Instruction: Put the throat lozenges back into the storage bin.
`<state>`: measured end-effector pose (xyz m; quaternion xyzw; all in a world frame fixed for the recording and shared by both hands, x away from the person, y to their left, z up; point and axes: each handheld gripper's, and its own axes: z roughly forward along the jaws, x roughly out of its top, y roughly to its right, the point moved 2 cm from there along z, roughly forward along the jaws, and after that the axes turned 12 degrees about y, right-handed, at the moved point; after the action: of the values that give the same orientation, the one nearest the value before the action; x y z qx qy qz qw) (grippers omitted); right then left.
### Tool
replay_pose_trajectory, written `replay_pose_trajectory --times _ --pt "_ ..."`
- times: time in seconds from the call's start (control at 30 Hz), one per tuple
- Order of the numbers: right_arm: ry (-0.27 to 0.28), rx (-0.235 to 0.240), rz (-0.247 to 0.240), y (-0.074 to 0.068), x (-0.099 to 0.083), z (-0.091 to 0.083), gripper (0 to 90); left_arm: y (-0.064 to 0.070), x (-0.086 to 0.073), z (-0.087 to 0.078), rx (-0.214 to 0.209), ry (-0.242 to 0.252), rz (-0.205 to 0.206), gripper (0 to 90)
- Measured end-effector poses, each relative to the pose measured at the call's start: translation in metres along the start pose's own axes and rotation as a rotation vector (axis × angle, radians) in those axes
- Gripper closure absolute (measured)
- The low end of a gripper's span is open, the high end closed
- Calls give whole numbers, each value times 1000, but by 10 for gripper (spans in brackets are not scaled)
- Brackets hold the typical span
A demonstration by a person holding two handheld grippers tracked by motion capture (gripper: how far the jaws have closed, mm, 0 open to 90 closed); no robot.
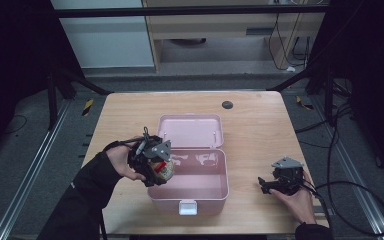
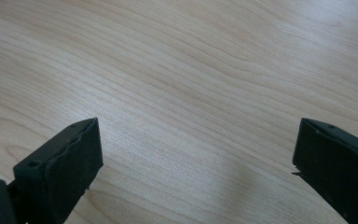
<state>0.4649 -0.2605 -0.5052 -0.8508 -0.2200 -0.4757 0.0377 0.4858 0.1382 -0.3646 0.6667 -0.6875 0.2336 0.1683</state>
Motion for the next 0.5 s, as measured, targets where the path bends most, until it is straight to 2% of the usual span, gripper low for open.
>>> replay_pose_trajectory --times 0.5 --pt "-6 2 -2 -1 0 1 19 -1 -6 28 -33 -36 -12 194"
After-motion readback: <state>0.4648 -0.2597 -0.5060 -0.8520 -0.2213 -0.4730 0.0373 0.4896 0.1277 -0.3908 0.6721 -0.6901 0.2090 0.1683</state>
